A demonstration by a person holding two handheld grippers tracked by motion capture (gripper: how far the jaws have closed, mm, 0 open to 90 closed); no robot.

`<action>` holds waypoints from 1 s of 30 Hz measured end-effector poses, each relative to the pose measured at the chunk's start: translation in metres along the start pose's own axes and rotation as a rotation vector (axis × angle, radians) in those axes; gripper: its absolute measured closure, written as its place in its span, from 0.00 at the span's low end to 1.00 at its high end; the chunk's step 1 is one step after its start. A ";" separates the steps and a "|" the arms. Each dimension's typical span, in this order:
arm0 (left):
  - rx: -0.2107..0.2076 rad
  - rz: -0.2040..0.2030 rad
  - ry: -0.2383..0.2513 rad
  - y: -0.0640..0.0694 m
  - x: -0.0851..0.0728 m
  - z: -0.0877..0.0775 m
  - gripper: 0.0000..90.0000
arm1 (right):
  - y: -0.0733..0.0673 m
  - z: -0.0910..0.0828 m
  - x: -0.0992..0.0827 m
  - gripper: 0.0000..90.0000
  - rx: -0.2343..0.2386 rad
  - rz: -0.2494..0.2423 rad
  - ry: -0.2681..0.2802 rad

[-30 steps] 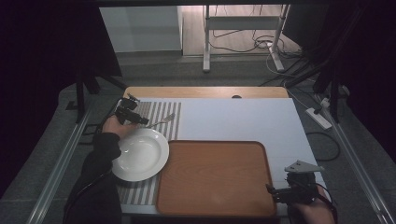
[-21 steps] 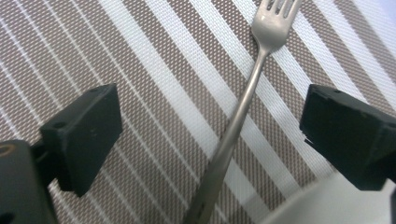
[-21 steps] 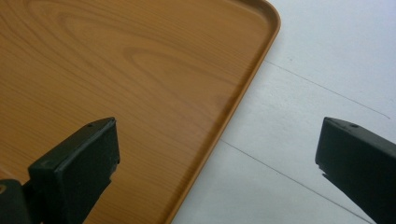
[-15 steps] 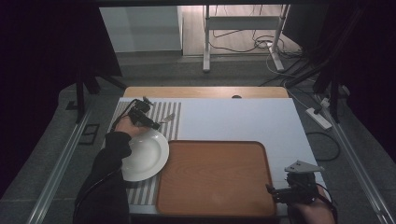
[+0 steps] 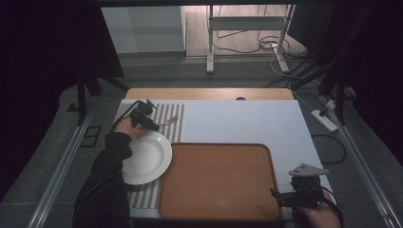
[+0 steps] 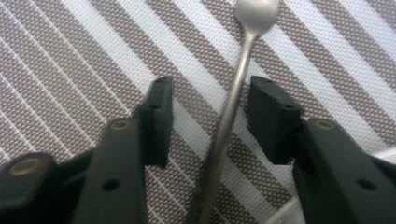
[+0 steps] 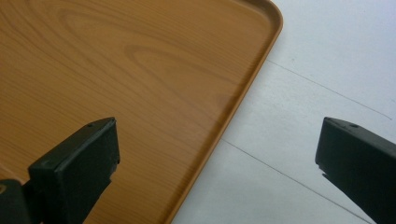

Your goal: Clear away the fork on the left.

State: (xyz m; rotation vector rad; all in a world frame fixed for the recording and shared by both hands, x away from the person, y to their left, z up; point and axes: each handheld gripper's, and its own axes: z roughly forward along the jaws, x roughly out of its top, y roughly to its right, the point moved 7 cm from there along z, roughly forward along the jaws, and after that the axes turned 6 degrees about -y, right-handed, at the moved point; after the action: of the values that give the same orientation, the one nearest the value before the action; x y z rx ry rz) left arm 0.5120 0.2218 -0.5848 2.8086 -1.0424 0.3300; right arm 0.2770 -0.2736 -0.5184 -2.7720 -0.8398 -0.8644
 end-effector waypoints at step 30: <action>-0.059 0.051 0.058 0.020 0.024 -0.014 0.95 | 0.000 0.000 0.000 0.00 0.000 -0.007 -0.009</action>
State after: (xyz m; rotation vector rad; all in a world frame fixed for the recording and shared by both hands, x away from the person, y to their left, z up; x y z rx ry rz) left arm 0.5145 0.1942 -0.5644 2.7075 -1.0940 0.3772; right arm 0.2767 -0.2732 -0.5189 -2.7771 -0.8515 -0.8537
